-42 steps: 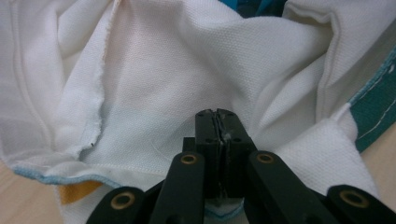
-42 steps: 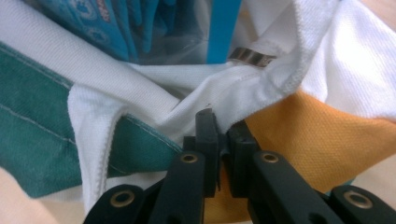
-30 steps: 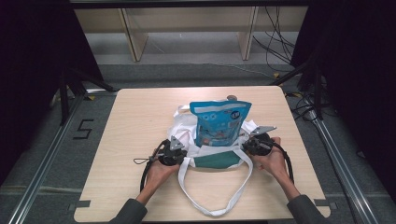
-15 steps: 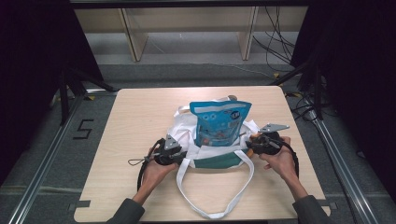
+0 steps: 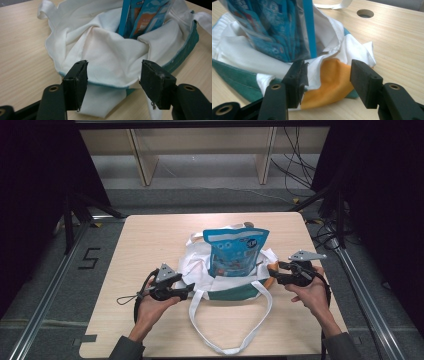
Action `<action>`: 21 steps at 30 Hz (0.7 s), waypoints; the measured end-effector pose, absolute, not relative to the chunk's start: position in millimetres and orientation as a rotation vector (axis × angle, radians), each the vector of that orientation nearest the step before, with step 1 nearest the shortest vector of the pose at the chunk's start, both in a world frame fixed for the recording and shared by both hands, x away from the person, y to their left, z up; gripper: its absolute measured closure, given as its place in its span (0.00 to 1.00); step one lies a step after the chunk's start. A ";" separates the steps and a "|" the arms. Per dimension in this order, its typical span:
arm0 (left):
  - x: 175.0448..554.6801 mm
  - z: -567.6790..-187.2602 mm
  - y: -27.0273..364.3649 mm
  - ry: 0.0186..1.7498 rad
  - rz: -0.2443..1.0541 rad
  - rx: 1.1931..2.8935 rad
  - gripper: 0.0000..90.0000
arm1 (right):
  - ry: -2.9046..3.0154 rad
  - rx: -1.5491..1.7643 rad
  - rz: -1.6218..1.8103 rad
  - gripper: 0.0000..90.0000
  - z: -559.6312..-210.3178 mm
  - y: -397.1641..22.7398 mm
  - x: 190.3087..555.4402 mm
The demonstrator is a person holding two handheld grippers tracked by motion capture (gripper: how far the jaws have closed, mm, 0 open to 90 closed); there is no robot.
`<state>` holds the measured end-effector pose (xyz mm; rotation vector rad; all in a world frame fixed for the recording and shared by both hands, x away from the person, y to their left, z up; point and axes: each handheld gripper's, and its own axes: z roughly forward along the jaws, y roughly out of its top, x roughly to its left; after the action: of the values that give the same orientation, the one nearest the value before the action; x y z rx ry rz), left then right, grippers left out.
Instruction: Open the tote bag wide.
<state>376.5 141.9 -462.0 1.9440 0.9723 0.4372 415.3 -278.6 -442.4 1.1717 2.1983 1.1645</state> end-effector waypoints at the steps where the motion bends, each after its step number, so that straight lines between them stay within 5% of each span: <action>1: 374.5 -463.9 143.4 0.977 0.437 1.943 0.41 | 2.208 1.170 1.167 0.52 -441.3 -279.2 413.9; 21: 335.2 -476.7 156.6 0.982 0.439 1.968 0.28 | 2.229 1.161 1.195 0.43 -440.5 -289.3 378.0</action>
<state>335.2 156.6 -476.7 1.9678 0.9822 0.4386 378.0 -289.3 -440.5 1.1613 2.2294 1.1946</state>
